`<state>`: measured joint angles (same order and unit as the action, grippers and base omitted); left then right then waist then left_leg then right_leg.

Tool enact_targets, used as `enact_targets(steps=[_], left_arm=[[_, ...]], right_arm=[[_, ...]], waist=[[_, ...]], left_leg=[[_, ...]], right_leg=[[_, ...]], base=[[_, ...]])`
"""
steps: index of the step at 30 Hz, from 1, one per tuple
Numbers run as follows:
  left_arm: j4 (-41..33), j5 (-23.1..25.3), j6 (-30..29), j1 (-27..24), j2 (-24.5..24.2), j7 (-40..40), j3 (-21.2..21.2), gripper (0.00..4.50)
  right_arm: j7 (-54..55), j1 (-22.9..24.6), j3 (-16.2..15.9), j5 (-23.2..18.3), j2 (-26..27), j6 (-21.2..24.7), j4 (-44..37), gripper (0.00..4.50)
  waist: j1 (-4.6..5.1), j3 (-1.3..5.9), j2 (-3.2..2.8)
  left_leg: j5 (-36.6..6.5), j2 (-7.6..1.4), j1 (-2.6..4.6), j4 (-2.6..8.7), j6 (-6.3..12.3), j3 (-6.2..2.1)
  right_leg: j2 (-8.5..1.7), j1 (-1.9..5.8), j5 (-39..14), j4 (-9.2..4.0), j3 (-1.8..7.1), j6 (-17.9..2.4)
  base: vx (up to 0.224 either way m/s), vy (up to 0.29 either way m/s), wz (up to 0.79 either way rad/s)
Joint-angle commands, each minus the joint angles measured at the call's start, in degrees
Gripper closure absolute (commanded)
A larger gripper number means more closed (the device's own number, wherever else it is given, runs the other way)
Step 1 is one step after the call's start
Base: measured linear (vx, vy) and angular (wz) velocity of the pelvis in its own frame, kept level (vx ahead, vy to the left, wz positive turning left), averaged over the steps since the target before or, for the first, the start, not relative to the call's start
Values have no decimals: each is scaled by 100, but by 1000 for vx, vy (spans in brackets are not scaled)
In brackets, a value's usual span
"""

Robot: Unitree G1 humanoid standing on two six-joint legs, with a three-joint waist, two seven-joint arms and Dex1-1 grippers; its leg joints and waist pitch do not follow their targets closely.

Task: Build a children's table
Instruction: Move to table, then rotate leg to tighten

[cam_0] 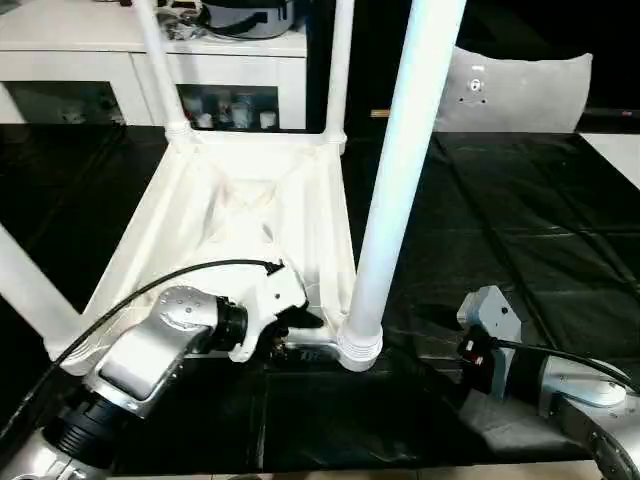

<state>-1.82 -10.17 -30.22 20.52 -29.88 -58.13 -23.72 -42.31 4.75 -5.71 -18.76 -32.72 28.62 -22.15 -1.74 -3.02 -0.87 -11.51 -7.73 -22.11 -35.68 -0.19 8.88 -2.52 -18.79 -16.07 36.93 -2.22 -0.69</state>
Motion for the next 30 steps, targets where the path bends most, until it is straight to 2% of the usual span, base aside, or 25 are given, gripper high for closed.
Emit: enact_targets(steps=[1, 2, 3, 8, 11, 15, 23, 24, 26, 28, 30], left_arm=[[102, 142, 71, 71, 10, 74, -57, 214], [122, 156, 80, 77, 13, 77, -60, 221], [202, 206, 104, 107, -6, 38, -96, 243], [316, 322, 236, 184, -117, -112, -226, 277], [358, 343, 381, 213, -120, -189, -230, 306], [442, 397, 537, 260, -111, -269, -258, 344], [577, 447, 737, 330, -145, -507, -339, 417], [659, 544, 841, 373, -195, -592, -420, 423], [732, 655, 933, 406, -246, -627, -499, 427], [906, 876, 1150, 464, -317, -652, -611, 445], [985, 954, 1256, 502, -334, -688, -645, 450]], right_arm=[[32, 7, -58, 87, -41, -50, -66, 0], [35, 10, -64, 93, -45, -54, -71, 0], [36, 25, -88, 112, -65, -64, -86, 0], [0, 71, -119, 117, -73, -93, -106, 0], [-9, 89, -117, 120, -58, -123, -100, 0], [-49, 65, -137, 114, -51, -161, -78, 0], [-137, 22, -146, 71, -41, -235, -53, 0], [-193, -6, -145, 52, -51, -273, -27, 0], [-223, -25, -147, 50, -64, -299, -6, 0], [-265, -62, -145, 46, -78, -334, 38, 0], [-322, -86, -150, 45, -92, -372, 73, 0]], waist=[[0, 260, -32], [4, 256, -22], [1, 262, -38], [1, 258, -34], [-3, 249, -50], [-3, 246, -40], [-1, 254, -36], [1, 256, -76], [1, 261, -66], [5, 263, -50], [4, 261, -47]], left_leg=[[-1130, -595, 141, 522, 107, -242], [-1113, -592, 137, 525, 112, -239], [-1078, -594, 138, 523, 128, -243], [-1140, -600, 136, 539, 130, -252], [-1253, -600, 145, 539, 90, -245], [-1313, -605, 145, 550, 49, -247], [-1193, -605, 135, 546, 114, -240], [-1216, -614, 145, 557, 106, -252], [-1212, -611, 143, 555, 113, -249], [-1055, -605, 128, 544, 195, -244], [-1087, -609, 134, 542, 205, -236]], right_leg=[[-679, 81, -158, -507, 339, -1428], [-670, 78, -130, -510, 339, -1420], [-671, 79, -38, -497, 339, -1408], [-669, 77, -31, -497, 335, -1392], [-685, 67, -171, -518, 345, -1408], [-691, 65, -264, -523, 349, -1405], [-693, 76, -64, -511, 349, -1421], [-681, 69, -24, -505, 344, -1417], [-681, 76, 23, -500, 344, -1417], [-689, 85, 211, -495, 342, -1422], [-699, 84, 143, -501, 344, -1432]], base=[[0, 0, 0], [0, 0, 0], [0, 0, 0], [0, 0, 0], [0, 0, 0], [0, 0, 0], [0, 0, 0], [0, 0, 0], [0, 0, 0], [0, 0, 0], [0, 0, 0]])
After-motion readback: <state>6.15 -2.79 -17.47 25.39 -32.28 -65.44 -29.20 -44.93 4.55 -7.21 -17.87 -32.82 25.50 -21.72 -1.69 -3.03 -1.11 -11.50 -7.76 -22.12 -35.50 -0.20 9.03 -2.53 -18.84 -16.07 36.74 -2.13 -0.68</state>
